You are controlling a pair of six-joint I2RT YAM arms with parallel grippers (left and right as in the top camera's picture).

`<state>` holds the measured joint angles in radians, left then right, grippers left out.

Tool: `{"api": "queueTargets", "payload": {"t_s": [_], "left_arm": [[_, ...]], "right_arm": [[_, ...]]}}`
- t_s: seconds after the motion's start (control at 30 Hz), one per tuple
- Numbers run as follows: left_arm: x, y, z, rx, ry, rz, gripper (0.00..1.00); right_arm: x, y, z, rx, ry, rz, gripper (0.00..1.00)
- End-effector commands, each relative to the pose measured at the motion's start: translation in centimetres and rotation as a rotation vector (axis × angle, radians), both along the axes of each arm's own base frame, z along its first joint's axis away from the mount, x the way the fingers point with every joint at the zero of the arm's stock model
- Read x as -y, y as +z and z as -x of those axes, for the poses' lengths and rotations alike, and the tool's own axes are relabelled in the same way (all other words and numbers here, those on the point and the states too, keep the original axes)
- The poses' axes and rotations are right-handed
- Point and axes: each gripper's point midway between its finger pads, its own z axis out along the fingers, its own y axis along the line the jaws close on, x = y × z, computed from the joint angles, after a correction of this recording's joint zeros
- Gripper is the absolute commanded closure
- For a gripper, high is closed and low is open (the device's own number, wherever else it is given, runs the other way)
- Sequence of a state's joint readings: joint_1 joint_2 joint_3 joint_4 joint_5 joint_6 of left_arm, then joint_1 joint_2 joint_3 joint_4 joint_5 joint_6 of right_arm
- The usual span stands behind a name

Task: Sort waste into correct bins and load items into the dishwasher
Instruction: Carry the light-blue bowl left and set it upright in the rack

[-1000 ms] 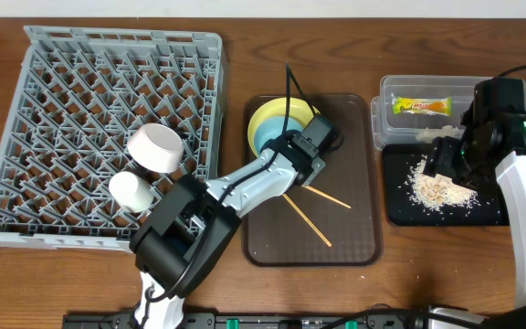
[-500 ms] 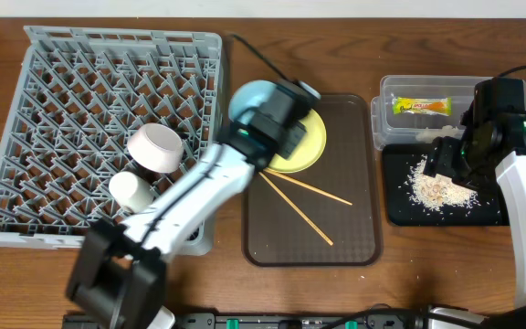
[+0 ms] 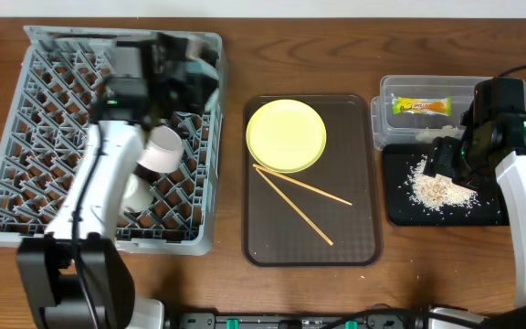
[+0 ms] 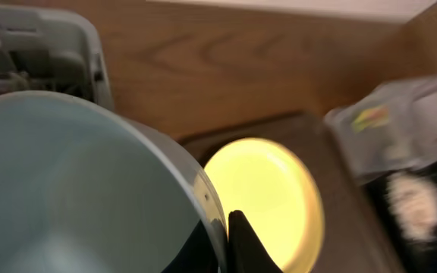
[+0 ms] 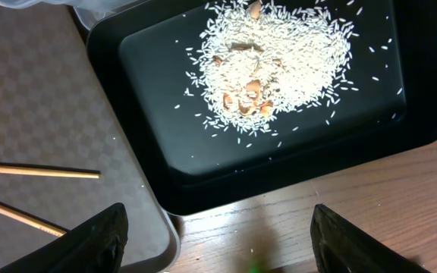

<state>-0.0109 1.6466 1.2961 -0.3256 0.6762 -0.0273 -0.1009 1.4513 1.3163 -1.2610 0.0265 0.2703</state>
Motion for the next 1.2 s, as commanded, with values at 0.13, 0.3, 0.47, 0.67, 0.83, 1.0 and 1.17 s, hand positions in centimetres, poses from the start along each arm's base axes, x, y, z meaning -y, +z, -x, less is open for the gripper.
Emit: {"api": "queueTargets", "payload": {"t_s": [0.13,0.3,0.47,0.67,0.83,1.0,1.17], "left_arm": [[-2.7,1.1,-0.6,-0.104,-0.064,0.403,0.92],[-4.6,-0.8,-1.3,-0.189,-0.064,0.548,0.92],[-5.3,-1.9,-1.7,-0.236,-0.062,0.621,0.92],[-6.6,-2.6,-2.0,-0.242,-0.029,0.629,0.92],[-8.0,-2.5,-2.2,-0.26,0.017,0.655,0.92],[-9.7,-3.0,-2.7,-0.293,0.109,0.662,0.92],[-11.5,-4.1,-3.2,-0.302,0.204,0.633,0.92]], "right_arm": [[0.5,0.5,0.2,0.011,-0.017,0.006,0.25],[0.4,0.5,0.2,0.01,-0.017,-0.001,0.26],[0.4,0.5,0.2,0.01,-0.016,0.0,0.26],[0.3,0.5,0.2,0.01,-0.016,-0.001,0.26],[0.4,0.5,0.3,0.009,-0.017,-0.001,0.26],[0.3,0.5,0.2,0.009,-0.016,-0.001,0.26],[0.3,0.5,0.3,0.006,-0.016,-0.001,0.26]]}}
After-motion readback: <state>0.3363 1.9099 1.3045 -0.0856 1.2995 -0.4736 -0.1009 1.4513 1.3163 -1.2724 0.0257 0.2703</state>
